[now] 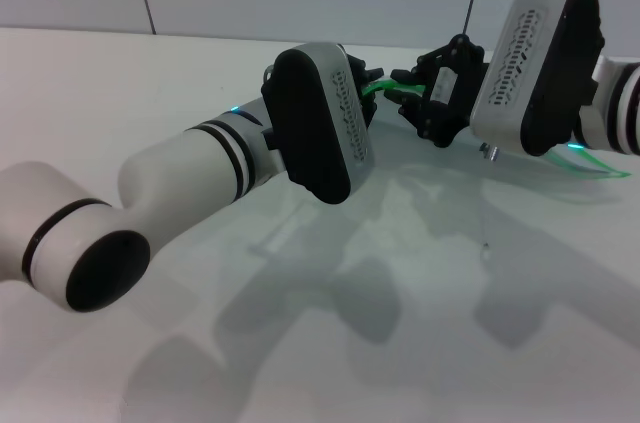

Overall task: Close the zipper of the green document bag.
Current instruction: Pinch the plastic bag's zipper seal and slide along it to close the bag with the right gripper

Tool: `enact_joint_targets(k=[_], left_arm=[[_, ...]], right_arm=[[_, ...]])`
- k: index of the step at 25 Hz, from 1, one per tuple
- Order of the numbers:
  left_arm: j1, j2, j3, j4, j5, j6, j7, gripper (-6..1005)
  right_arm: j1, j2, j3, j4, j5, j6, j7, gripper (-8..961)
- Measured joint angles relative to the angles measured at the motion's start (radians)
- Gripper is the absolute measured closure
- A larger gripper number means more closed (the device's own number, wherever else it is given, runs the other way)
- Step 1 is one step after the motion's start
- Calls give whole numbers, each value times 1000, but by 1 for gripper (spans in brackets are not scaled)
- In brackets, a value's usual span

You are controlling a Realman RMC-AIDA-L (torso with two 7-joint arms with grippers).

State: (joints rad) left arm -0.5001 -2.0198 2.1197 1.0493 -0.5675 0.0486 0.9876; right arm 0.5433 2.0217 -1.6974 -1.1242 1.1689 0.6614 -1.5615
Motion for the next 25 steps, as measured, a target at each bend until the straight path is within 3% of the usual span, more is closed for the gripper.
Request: enact_joint_targets(k=[25], left_arm=[[-5, 0, 0, 0, 2, -9, 2, 946]], right_arm=[[0, 1, -1, -8, 0, -10, -2, 738]])
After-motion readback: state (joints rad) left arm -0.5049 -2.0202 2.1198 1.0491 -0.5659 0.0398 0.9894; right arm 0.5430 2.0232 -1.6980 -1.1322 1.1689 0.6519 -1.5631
